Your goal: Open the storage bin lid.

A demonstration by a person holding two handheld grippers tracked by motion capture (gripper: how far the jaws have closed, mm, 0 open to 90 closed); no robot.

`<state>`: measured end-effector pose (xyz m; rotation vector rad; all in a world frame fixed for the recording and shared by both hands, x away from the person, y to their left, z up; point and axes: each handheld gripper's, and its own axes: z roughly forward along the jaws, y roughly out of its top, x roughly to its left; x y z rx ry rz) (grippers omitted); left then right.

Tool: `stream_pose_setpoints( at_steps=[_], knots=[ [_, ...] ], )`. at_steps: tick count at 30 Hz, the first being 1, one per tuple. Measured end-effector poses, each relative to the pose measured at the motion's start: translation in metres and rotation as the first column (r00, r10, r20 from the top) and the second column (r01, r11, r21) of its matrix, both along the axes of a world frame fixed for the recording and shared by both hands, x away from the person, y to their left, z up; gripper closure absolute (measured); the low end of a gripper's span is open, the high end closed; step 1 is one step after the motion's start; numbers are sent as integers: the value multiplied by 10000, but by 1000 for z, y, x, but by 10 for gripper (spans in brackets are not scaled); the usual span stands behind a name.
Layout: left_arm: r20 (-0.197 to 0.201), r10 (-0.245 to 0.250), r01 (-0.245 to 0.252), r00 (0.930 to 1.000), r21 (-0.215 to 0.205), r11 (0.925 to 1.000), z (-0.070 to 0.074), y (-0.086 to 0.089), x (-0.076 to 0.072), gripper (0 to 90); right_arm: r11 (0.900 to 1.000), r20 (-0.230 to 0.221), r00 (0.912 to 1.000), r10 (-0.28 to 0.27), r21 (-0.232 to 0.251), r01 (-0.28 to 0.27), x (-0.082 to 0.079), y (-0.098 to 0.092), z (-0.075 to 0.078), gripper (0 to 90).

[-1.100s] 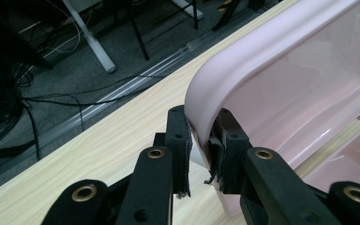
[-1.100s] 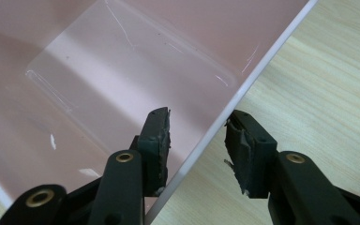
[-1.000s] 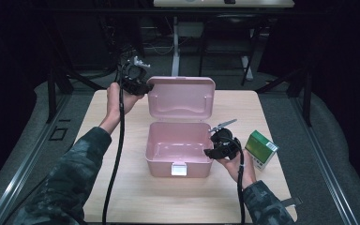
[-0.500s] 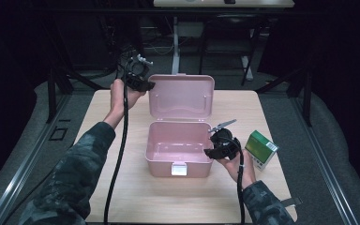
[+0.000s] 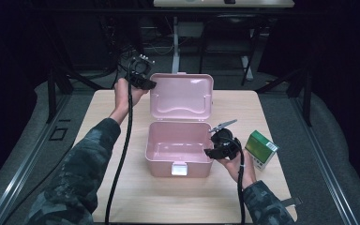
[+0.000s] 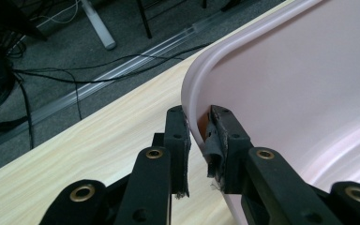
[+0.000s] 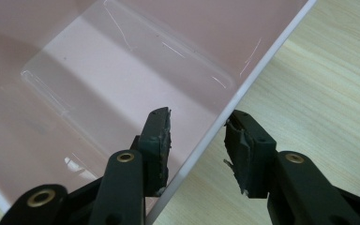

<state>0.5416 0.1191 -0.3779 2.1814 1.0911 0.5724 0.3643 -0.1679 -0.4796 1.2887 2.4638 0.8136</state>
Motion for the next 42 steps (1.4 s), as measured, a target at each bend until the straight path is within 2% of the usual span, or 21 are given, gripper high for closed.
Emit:
stream_pose_setpoints(
  at_steps=[17, 21, 27, 31, 34, 42],
  knots=[
    [-672, 356, -356, 9971, 14, 9994, -23, -2, 21, 768, 10000, 22, 10000, 39, 14, -39, 0, 0, 0, 598],
    [-839, 439, -422, 9955, 217, 9989, -29, -3, 25, 765, 10000, -5, 10000, 51, 14, -51, 0, 0, 0, 596],
    [-1251, 722, -641, 9895, 673, 9957, -45, -7, 35, 768, 10000, 29, 10000, 75, -5, -75, 0, 0, 0, 599],
    [-1556, 813, -729, 9845, 590, 9956, -54, -7, 40, 773, 10000, 50, 9999, 96, -2, -96, 0, 0, -1, 601],
    [-1866, 912, -847, 9782, 424, 9955, -64, -7, 45, 777, 9999, 40, 9999, 102, 15, -102, 0, 0, -1, 601],
    [-2186, 1051, -925, 9701, 670, 9935, -75, -10, 50, 777, 10000, 31, 10000, 72, 63, -72, -1, 0, -1, 603]
  ],
)
